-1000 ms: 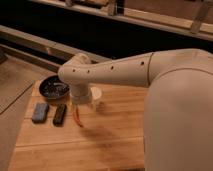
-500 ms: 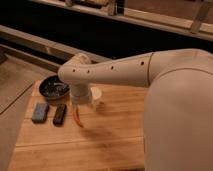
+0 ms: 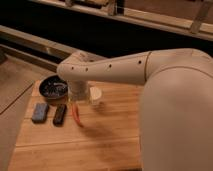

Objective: Drag the pepper across the table

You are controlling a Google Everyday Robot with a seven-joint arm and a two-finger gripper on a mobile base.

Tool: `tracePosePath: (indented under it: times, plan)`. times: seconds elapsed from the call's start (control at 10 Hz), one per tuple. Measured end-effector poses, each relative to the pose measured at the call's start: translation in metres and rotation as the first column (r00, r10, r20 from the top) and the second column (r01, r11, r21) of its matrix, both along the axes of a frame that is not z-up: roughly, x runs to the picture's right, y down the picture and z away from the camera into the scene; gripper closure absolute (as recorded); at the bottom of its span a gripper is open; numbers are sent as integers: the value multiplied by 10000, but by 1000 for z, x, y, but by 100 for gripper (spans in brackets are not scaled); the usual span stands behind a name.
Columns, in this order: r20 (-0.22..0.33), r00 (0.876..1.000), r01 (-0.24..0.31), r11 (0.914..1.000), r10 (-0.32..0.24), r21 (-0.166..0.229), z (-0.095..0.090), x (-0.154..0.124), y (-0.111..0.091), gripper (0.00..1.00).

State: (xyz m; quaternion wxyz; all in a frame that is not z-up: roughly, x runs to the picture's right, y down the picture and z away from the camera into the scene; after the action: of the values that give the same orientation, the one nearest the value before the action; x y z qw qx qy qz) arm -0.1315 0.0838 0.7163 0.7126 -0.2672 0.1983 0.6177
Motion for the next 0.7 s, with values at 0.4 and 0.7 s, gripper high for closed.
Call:
tracePosePath:
  times: [0.4,0.7]
  plan:
    - [377,9968,726,9959,-707,-545,10,-13,24,35]
    - [223,9949,1003,9909,-986,-902,28,-8,19,35]
